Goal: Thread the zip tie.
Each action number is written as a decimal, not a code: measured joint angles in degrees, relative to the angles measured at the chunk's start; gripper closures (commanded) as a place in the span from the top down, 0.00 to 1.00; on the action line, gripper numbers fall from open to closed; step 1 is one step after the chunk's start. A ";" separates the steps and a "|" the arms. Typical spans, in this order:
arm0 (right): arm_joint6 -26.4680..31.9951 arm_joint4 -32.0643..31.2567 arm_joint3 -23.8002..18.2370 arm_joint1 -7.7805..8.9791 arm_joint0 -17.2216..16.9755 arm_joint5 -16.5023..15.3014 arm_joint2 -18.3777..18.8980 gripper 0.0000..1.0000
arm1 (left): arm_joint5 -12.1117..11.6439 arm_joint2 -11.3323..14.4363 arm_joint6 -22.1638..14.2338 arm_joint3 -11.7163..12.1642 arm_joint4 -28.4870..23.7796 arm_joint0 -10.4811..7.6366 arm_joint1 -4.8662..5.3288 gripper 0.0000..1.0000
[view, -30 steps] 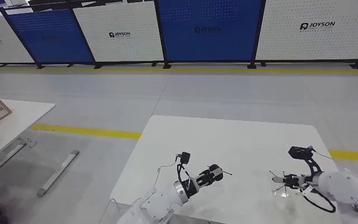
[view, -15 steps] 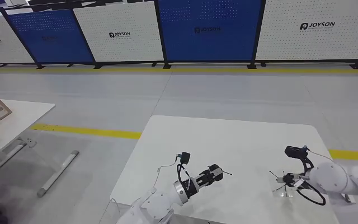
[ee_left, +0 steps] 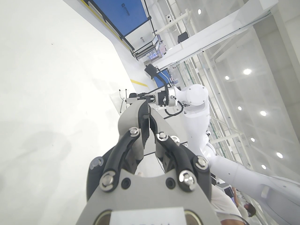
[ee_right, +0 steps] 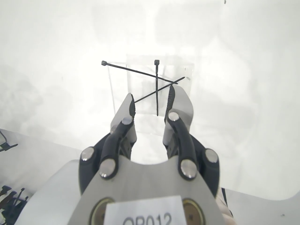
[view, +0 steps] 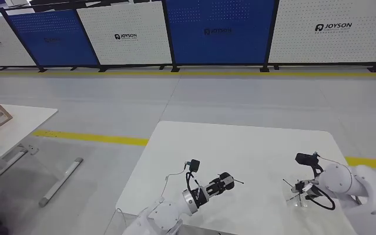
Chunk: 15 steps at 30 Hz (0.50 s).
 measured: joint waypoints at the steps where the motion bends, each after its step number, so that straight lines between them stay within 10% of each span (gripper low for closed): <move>1: 0.00 0.26 0.31 0.08 0.45 0.23 -0.56 0.24 | 0.00 0.00 0.00 0.00 0.00 0.00 0.00 0.00; 15: 0.00 3.88 6.89 -0.09 6.79 1.17 -8.08 0.16 | 0.00 0.00 0.00 0.00 0.00 0.00 0.00 0.00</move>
